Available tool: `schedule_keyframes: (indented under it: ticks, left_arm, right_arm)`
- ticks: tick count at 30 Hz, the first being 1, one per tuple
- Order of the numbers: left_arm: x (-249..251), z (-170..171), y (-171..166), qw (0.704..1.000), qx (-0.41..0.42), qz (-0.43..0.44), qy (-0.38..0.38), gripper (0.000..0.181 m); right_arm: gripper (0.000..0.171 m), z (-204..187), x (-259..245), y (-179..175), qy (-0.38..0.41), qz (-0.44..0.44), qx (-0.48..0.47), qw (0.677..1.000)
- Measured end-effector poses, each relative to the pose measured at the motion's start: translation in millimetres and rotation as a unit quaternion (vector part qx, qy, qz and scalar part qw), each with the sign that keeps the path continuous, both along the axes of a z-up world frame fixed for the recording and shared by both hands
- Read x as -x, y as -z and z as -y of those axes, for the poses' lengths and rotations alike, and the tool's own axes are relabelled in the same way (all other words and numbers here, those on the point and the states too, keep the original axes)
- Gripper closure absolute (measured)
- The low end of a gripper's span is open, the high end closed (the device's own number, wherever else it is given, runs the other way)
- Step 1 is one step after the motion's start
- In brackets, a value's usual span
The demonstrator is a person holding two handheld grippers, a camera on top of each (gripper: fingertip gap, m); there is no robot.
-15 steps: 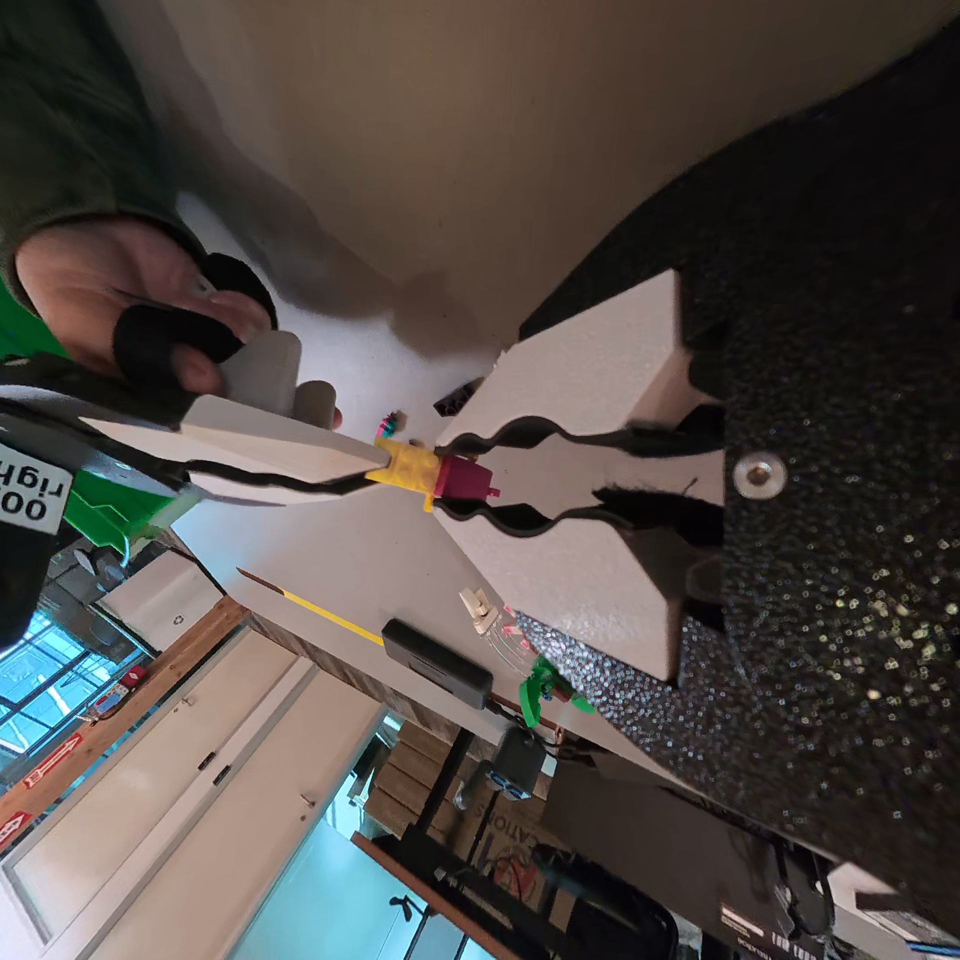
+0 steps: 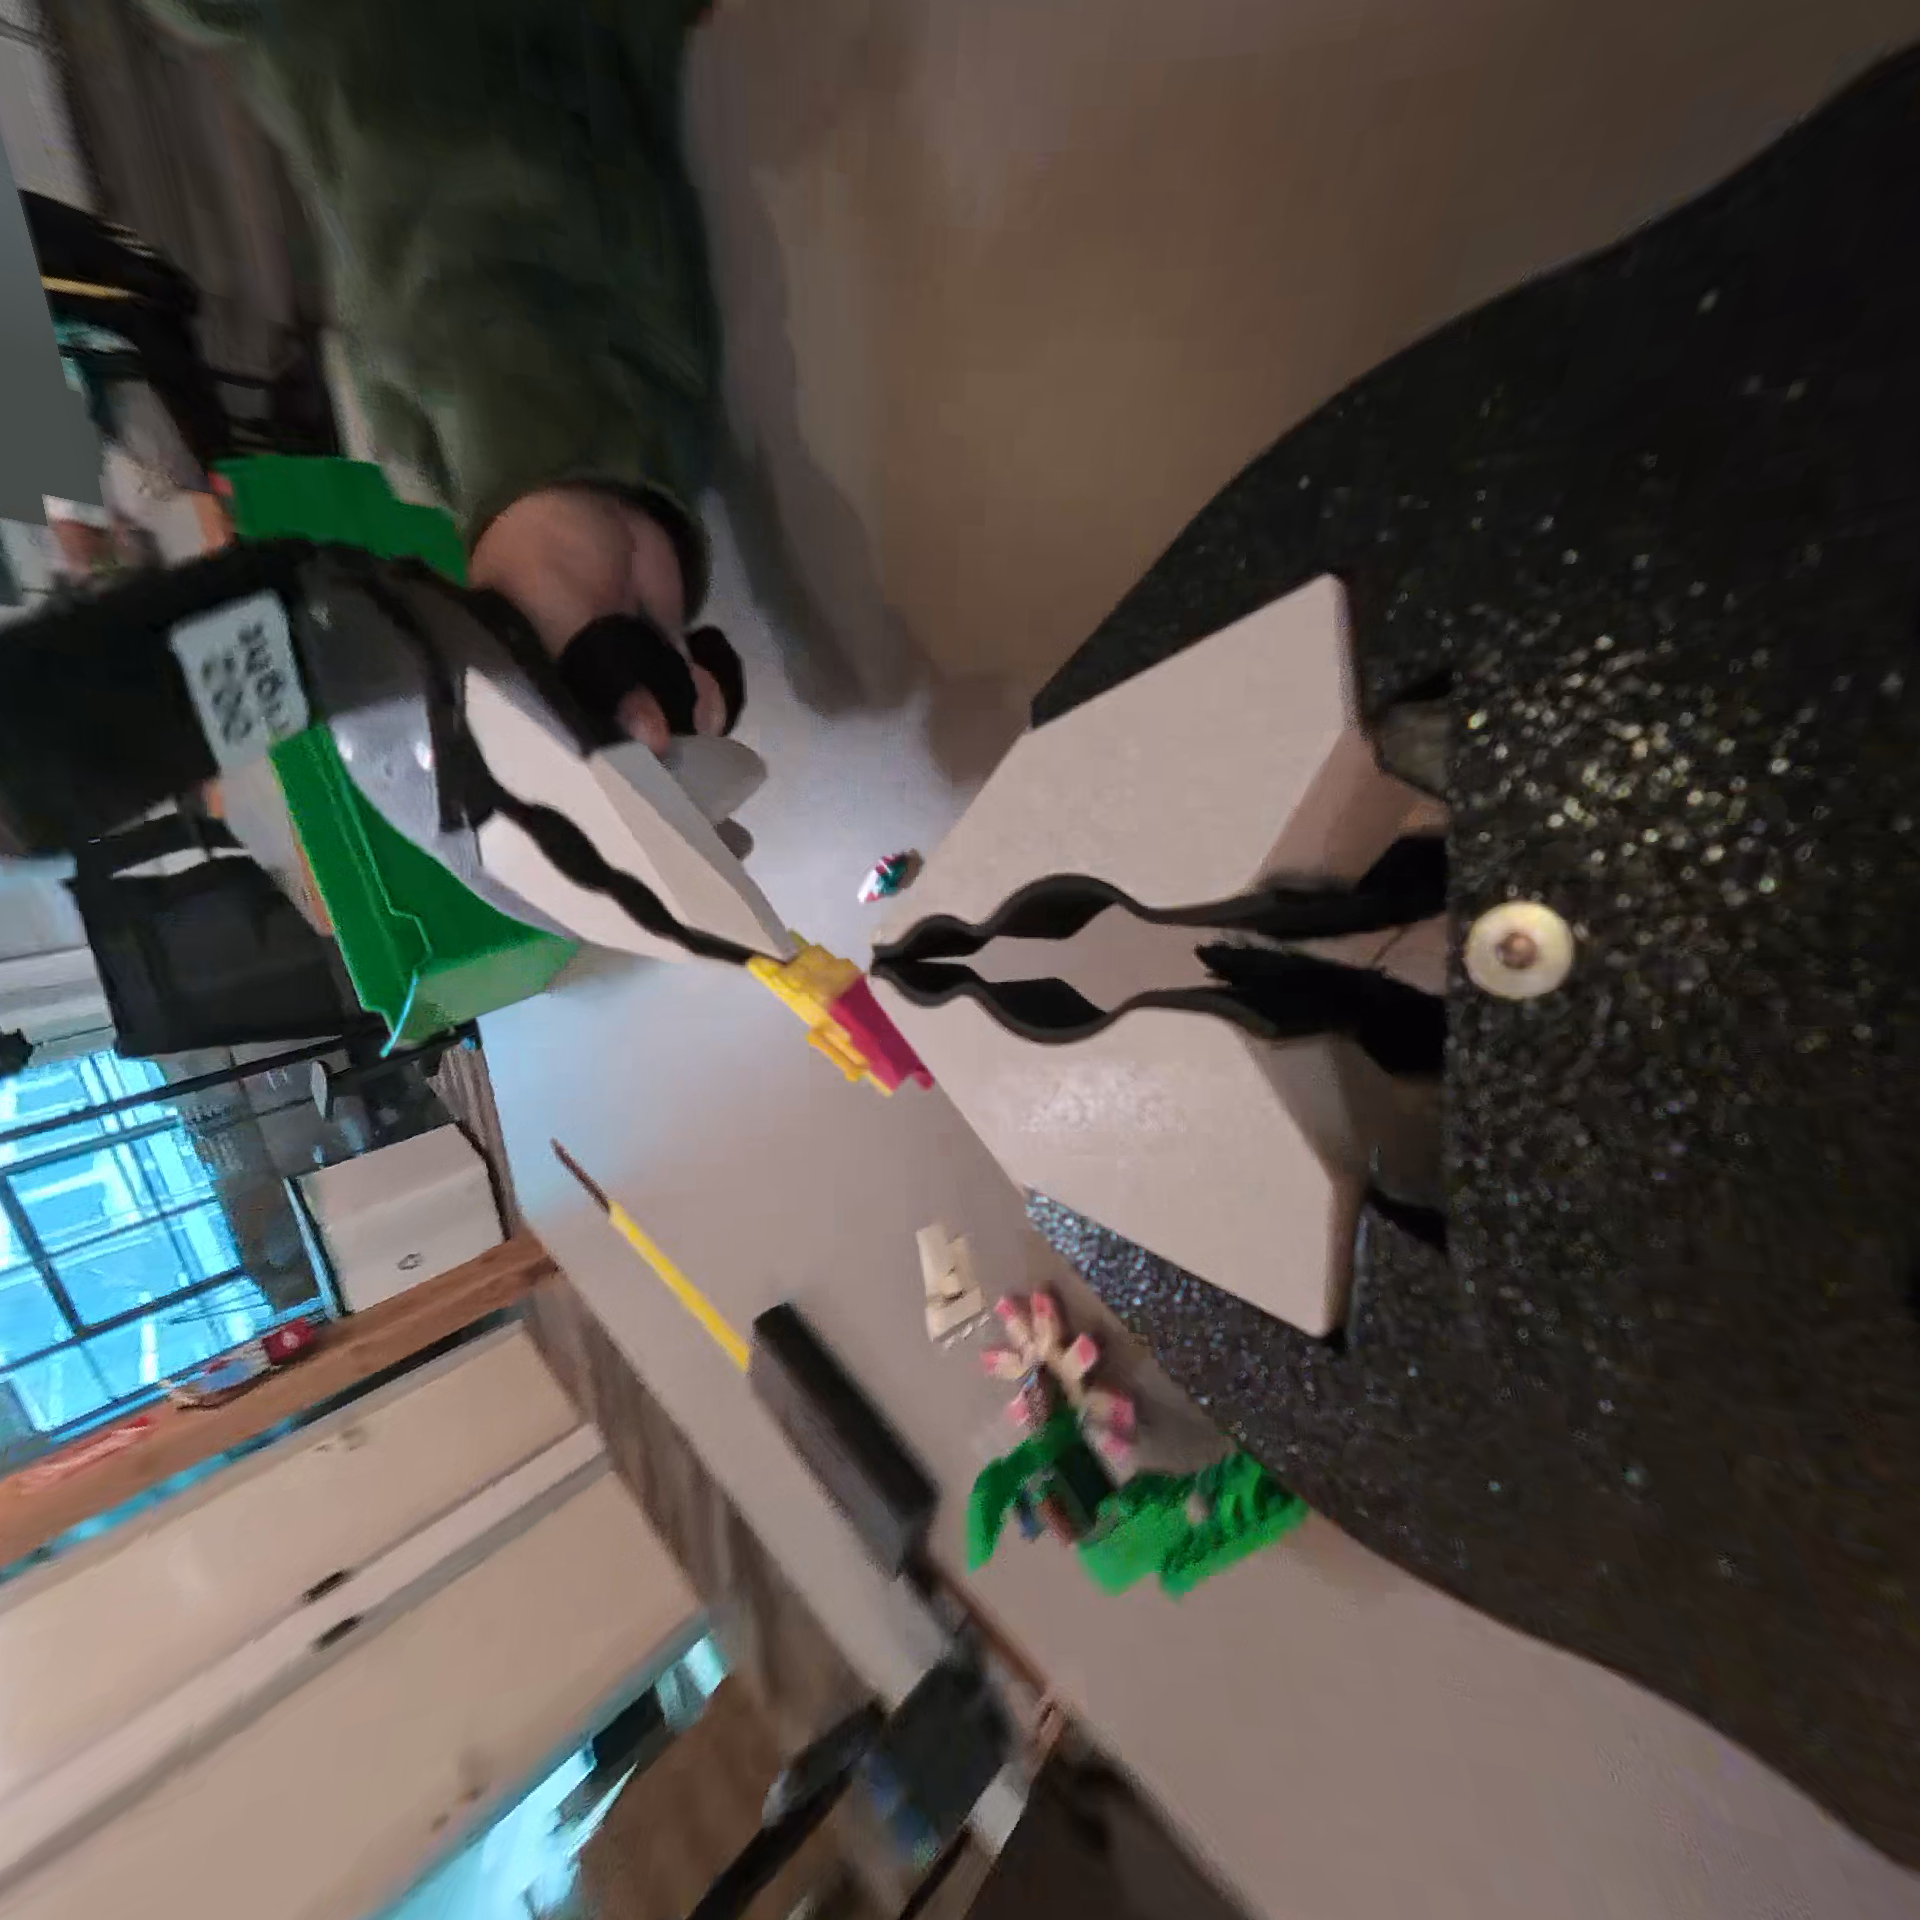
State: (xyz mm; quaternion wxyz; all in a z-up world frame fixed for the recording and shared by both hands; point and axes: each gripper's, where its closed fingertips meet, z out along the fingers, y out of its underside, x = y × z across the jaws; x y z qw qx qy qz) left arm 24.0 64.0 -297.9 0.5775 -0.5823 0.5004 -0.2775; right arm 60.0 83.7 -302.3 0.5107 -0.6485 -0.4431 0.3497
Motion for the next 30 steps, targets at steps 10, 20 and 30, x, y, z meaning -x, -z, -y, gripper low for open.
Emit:
schedule_keyframes:
  ticks: [10, 20, 30]
  left_arm:
    - [-10.6, 4.7, -30.4, 0.892, 0.349, 0.268, 0.101, 0.161]
    - [-7.5, 12.0, -43.5, 0.81, 0.441, 0.341, 0.183, 0.166]
    - [-8.0, 17.7, -50.6, 0.846, 0.373, 0.337, 0.175, 0.168]
  right_arm:
    - [0.169, 36.6, 12.4, -49.6, 0.023, -0.014, -0.341, 0.94]
    - [0.169, 38.2, 12.5, -52.3, 0.042, 0.003, -0.398, 0.917]
    - [0.167, 46.8, 17.7, -42.8, -0.013, -0.001, -0.358, 0.934]
